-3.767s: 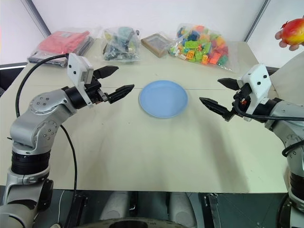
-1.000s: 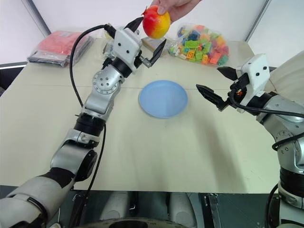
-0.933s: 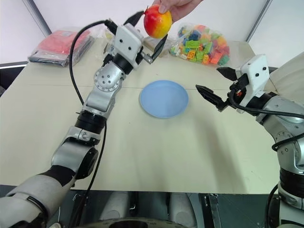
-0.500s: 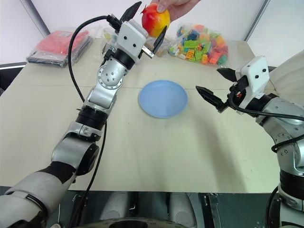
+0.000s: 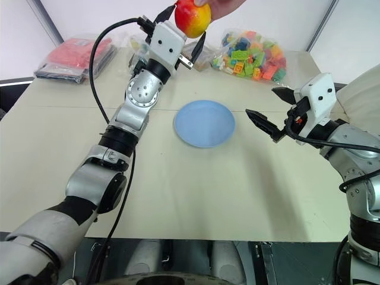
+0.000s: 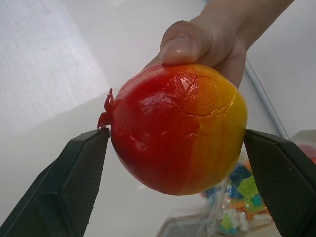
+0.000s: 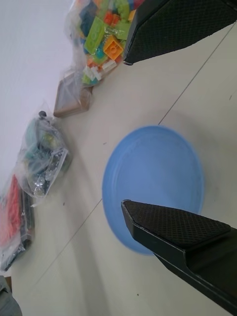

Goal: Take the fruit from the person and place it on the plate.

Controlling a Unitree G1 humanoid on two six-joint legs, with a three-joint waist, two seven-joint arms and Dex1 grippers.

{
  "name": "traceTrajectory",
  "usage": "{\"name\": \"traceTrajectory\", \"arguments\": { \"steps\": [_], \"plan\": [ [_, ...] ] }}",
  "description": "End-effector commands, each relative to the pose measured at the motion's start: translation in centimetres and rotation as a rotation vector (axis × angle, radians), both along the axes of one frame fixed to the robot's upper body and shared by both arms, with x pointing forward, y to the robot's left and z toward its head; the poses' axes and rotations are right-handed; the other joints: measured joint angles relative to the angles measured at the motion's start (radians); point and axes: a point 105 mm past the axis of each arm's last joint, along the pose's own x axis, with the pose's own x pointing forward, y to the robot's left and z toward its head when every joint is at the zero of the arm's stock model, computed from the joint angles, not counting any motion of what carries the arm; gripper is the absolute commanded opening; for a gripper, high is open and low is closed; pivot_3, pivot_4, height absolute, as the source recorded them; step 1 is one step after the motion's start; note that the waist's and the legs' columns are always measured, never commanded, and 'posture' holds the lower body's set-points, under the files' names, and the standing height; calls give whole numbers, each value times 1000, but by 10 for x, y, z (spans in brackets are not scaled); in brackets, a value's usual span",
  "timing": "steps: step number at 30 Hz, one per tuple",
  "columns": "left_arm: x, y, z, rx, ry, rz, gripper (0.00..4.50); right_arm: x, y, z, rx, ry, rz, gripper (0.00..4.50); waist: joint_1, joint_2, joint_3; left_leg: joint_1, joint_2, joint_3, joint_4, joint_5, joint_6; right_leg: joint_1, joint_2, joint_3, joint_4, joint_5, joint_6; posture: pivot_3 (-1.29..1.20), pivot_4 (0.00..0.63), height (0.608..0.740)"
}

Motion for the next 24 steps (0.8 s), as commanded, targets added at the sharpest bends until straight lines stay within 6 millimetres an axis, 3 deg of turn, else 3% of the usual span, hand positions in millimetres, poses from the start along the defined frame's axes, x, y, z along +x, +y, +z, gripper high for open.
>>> {"name": "traceTrajectory", "arguments": {
  "steps": [1,15,17,24],
  "plan": [
    [-8,-1,25,-40,-83,-19,4468,-6,-1,17,-20,-80,-6,4500,0,0,0,0,0,0,0,0,0,0,0,0,0,0,0,0,150,731],
    [-6,0,23,-47,-78,-19,4468,-6,-2,19,-23,-90,-17,4500,0,0,0,0,0,0,0,0,0,0,0,0,0,0,0,0,150,731],
    [-6,0,24,-54,-77,-22,3956,-6,-2,19,-22,-91,-18,4500,0,0,0,0,0,0,0,0,0,0,0,0,0,0,0,0,150,731],
    [-7,-1,24,-61,-76,-29,3956,-6,-2,20,-23,-91,-20,4500,0,0,0,0,0,0,0,0,0,0,0,0,0,0,0,0,150,731]
  ]
}}
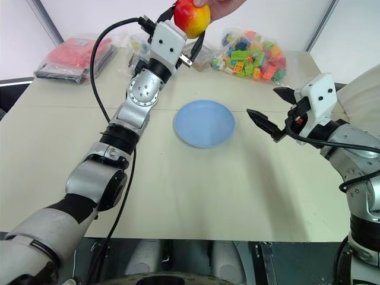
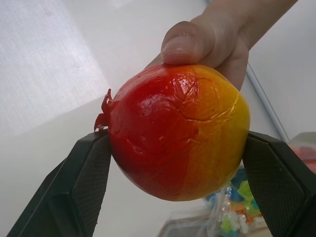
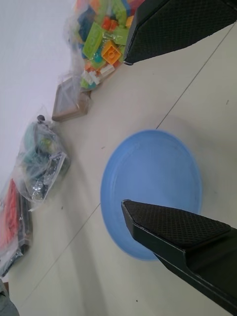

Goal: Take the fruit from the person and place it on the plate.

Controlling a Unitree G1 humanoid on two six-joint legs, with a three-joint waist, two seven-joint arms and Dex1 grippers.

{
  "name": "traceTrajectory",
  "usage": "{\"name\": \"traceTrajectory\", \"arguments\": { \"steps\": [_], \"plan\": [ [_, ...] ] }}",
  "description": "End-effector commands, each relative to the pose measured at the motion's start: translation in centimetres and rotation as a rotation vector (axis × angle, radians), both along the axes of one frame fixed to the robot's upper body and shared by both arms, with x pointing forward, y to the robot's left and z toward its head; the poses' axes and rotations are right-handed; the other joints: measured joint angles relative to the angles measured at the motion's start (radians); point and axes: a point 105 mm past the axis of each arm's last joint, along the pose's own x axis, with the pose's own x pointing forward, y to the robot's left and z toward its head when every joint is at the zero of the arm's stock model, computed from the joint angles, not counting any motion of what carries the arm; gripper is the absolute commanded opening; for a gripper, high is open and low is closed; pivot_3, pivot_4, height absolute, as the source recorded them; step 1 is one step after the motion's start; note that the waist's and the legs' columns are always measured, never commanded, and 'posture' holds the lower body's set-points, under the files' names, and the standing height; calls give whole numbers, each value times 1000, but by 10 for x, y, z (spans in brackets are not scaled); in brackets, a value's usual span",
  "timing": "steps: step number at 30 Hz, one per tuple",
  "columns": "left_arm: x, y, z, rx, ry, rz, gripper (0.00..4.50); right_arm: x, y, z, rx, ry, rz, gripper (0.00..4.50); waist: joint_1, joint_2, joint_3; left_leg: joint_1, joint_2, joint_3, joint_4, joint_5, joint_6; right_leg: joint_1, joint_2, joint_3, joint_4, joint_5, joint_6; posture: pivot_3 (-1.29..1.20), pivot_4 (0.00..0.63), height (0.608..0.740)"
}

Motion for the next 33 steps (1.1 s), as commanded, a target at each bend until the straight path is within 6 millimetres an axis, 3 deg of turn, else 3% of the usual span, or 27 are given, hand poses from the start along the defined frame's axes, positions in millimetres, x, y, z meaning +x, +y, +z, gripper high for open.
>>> {"name": "traceTrajectory", "arguments": {
  "steps": [1,7,12,19,25,29,33],
  "plan": [
    [-8,0,26,-50,-75,-19,3956,-7,-1,19,-17,-85,-5,4500,0,0,0,0,0,0,0,0,0,0,0,0,0,0,0,0,150,731],
    [-8,0,26,-52,-75,-19,3956,-6,-1,20,-18,-88,-7,4500,0,0,0,0,0,0,0,0,0,0,0,0,0,0,0,0,150,731],
    [-8,2,27,-63,-76,-15,3058,-6,0,21,-18,-90,-7,4500,0,0,0,0,0,0,0,0,0,0,0,0,0,0,0,0,150,731],
    [-7,-1,19,-67,-19,-50,3058,-7,1,20,-19,-87,-9,4500,0,0,0,0,0,0,0,0,0,0,0,0,0,0,0,0,150,731],
    [-4,-11,-15,-49,238,-178,3058,-8,0,17,-20,-80,-10,4500,-1,0,0,0,0,0,0,0,0,0,0,0,0,0,0,0,150,731],
    [-20,-24,-61,37,522,-329,3058,-9,0,13,-26,-71,-13,4500,-2,0,0,0,0,0,0,0,0,0,0,0,1,0,0,0,150,731],
    [-33,-20,-86,87,660,-349,3058,-10,0,12,-25,-67,-14,4500,-3,0,0,0,0,-1,0,0,0,0,0,0,2,0,0,0,150,731]
  ]
}}
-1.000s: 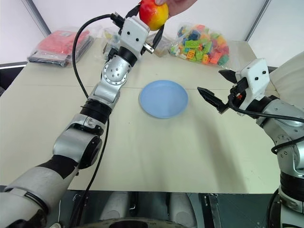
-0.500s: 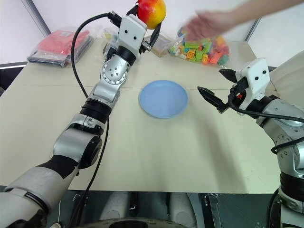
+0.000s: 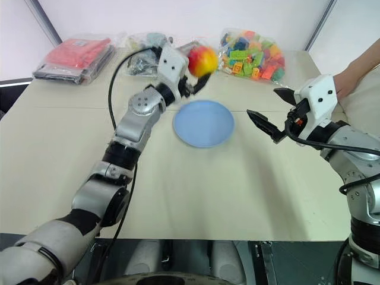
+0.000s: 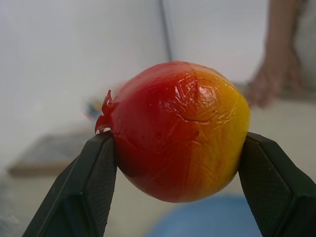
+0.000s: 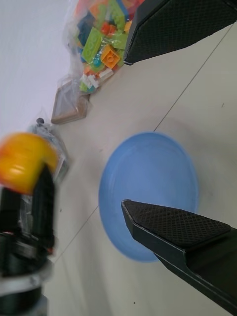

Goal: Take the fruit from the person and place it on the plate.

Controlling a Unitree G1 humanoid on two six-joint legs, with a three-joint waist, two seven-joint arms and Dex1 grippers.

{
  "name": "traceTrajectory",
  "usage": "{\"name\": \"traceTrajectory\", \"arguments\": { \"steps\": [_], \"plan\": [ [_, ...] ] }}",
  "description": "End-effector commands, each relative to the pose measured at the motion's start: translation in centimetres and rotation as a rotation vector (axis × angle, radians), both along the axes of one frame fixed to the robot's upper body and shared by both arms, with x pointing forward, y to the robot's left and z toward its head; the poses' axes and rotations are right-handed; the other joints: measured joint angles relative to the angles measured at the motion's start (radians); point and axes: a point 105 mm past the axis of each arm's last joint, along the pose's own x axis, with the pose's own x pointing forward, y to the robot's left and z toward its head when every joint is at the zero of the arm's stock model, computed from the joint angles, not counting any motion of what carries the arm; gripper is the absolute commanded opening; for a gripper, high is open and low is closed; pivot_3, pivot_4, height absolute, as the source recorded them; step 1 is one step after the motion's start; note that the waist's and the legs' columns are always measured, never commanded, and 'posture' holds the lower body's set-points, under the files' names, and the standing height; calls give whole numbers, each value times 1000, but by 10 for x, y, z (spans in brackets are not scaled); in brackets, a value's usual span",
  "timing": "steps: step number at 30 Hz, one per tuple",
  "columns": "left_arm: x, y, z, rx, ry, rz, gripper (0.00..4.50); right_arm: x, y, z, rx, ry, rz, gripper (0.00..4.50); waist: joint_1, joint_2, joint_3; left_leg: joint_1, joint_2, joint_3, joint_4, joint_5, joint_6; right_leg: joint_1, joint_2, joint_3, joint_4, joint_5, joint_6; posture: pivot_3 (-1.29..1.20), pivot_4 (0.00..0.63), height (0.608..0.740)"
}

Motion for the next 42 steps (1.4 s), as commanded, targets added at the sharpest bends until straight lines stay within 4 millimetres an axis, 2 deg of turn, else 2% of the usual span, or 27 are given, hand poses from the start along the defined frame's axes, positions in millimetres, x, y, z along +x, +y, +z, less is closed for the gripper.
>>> {"name": "traceTrajectory", "arguments": {
  "steps": [1,6,12,15,22,25,35,38,42],
  "plan": [
    [-15,-4,6,9,71,-57,3058,-6,1,12,-20,-60,-1,4500,1,0,0,0,0,0,0,0,0,0,0,0,0,0,0,0,150,731],
    [-24,-1,-24,84,236,-67,3058,-9,1,6,-23,-44,-3,4500,2,0,0,0,0,0,0,0,0,0,0,0,0,0,0,0,150,731],
    [-26,10,-57,206,296,-34,3058,-11,2,2,-16,-36,-9,4500,2,0,0,0,0,-1,0,0,0,0,0,0,0,0,0,0,150,731],
    [-24,14,-64,213,304,-23,3058,-12,2,1,-16,-34,-13,4500,2,0,0,0,0,-1,0,0,0,0,0,0,0,0,0,0,150,731],
    [-16,17,-60,211,266,0,3058,-13,2,0,-15,-33,-16,4500,3,0,0,0,0,-1,0,0,0,0,0,0,0,0,0,0,150,731],
    [-15,16,-56,195,256,-7,4461,-13,2,1,-15,-35,-18,4500,2,0,0,0,0,-1,0,0,0,0,0,0,0,0,0,0,150,731],
    [-25,17,-42,161,248,-40,4461,-12,2,1,-17,-34,-16,4500,2,0,0,0,0,-1,0,0,0,0,0,0,0,0,0,0,150,731],
    [-32,24,-27,120,237,-43,4461,-12,2,1,-17,-31,-12,4500,2,0,0,0,0,-1,0,0,0,0,0,0,0,0,0,0,150,731],
    [-43,44,-7,68,227,-32,4461,-15,2,-2,-25,-10,-4,4500,-1,0,0,0,0,-1,0,0,0,0,0,0,0,0,0,0,150,731]
  ]
}}
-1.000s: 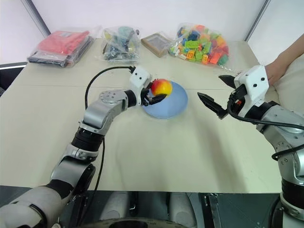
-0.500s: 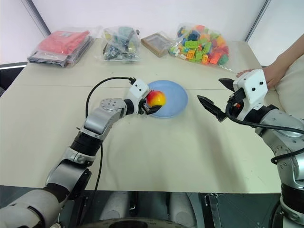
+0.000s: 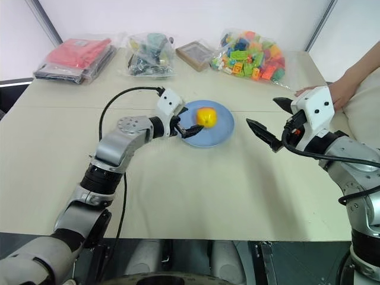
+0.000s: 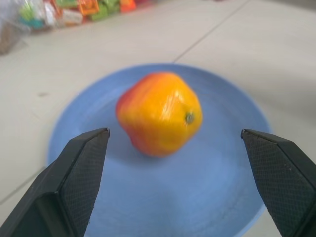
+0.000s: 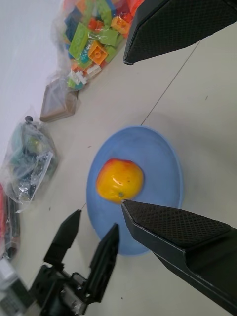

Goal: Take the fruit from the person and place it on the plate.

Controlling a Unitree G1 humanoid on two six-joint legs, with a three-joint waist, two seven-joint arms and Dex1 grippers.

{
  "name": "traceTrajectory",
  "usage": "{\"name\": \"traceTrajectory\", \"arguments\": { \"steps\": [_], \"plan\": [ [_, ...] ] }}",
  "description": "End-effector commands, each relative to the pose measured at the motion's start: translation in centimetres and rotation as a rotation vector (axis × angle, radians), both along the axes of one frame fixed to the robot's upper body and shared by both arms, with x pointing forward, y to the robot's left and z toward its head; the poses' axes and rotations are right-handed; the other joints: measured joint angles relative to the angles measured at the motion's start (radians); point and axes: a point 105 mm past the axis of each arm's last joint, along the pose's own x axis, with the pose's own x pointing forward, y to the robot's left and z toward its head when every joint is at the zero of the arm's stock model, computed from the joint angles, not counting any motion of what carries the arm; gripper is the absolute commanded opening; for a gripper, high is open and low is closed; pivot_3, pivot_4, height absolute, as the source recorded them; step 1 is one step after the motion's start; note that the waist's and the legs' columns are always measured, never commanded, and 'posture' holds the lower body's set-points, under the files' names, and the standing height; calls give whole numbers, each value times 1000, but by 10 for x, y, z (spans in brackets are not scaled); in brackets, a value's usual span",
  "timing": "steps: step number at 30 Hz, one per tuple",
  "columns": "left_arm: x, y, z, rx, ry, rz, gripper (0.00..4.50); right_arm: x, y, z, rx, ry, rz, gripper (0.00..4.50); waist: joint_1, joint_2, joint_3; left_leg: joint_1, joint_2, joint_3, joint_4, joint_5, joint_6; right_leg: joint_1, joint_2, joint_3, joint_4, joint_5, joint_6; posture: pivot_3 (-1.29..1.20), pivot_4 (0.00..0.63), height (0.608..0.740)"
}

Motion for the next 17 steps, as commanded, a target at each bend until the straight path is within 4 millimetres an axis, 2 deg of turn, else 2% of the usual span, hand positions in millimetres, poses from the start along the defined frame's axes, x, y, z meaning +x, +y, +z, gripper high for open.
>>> {"name": "traceTrajectory", "arguments": {
  "steps": [1,5,12,17],
  "plan": [
    [-11,21,30,-58,-58,18,4461,-7,0,11,-19,-34,15,4500,0,0,0,0,0,0,0,0,0,0,0,0,0,0,0,0,150,731],
    [-20,46,40,-74,-77,81,4461,-11,1,4,-32,6,40,4500,0,0,0,1,0,0,0,0,0,0,0,0,0,0,0,0,150,731],
    [-48,88,57,-72,-109,151,4461,-10,6,-12,-76,80,100,4500,1,0,0,1,0,0,0,0,0,1,0,0,0,0,0,0,150,731],
    [-59,102,61,-65,-107,172,4461,-5,5,-15,-88,95,123,4500,1,0,0,2,0,0,0,0,0,2,0,0,0,0,0,0,150,731]
  ]
}}
